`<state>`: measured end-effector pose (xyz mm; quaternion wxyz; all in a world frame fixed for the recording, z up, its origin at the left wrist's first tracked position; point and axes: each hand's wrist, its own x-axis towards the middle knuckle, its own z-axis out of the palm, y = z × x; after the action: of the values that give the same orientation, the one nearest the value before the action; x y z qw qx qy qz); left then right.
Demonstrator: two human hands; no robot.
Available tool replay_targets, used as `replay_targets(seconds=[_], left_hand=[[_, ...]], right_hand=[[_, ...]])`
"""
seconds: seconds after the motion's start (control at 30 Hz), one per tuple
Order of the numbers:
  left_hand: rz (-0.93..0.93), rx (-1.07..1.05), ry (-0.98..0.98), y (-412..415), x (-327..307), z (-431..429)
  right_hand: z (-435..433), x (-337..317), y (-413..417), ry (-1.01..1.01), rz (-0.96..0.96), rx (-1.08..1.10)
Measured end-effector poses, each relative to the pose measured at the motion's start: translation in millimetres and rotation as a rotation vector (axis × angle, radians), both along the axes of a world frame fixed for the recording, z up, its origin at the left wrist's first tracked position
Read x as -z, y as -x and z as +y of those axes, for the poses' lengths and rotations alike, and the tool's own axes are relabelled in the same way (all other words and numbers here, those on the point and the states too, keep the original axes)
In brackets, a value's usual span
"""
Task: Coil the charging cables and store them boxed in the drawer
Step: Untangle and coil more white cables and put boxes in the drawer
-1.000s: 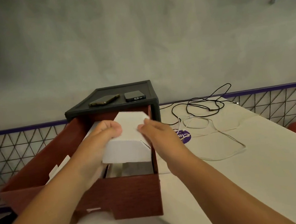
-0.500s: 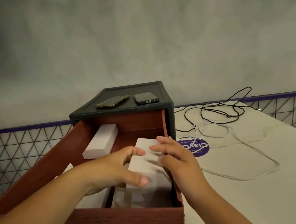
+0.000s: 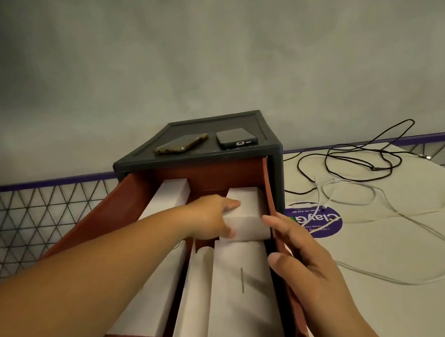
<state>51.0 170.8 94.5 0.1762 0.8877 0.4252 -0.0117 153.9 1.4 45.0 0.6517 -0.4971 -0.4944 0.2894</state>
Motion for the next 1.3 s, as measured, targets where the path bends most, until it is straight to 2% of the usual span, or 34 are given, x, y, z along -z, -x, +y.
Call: replay_targets(seconds=[0.27, 0.43, 0.5, 0.57, 0.7, 0.83, 0.97, 1.13, 1.23, 1.3], left_hand=[[0.028, -0.03, -0.12, -24.0, 11.1, 21.6], [0.159, -0.013, 0.016, -26.9, 3.4, 34.2], [0.251, 0.013, -0.049, -28.3, 7.4, 35.1], [0.266, 0.029, -0.155, -31.5, 13.9, 37.9], [0.164, 0.011, -0.329, -36.1, 23.8, 42.8], [0.102, -0.014, -0.352, -31.8, 29.1, 40.3], [0.172, 0.031, -0.253, -28.5, 10.0, 23.9], [-0.061, 0.146, -0.22, -9.1, -32.1, -39.7], [-0.175, 0.154, -0.101, 22.1, -49.4, -78.4], [-0.244, 0.161, 0.01, 41.1, -55.1, -93.8]], right_hand=[[-1.4, -3.1, -1.9, 0.033, -0.058, -0.003], [-1.7, -3.6, -2.4, 0.05, -0.085, -0.012], [-1.2, -1.5, -2.5, 0.034, -0.099, -0.003], [-1.0, -0.5, -2.8, 0.017, -0.096, -0.004], [-1.8, -1.8, -3.3, 0.019, -0.098, -0.024], [-3.9, -5.4, -3.6, 0.011, -0.137, -0.038], [-3.2, -4.9, -5.4, 0.03, -0.165, -0.04], [-2.0, -3.9, -9.2, 0.011, -0.045, -0.045], [0.4, -4.1, -16.5, 0.054, 0.027, 0.036], [6.9, -0.5, -25.5, 0.116, 0.007, 0.14]])
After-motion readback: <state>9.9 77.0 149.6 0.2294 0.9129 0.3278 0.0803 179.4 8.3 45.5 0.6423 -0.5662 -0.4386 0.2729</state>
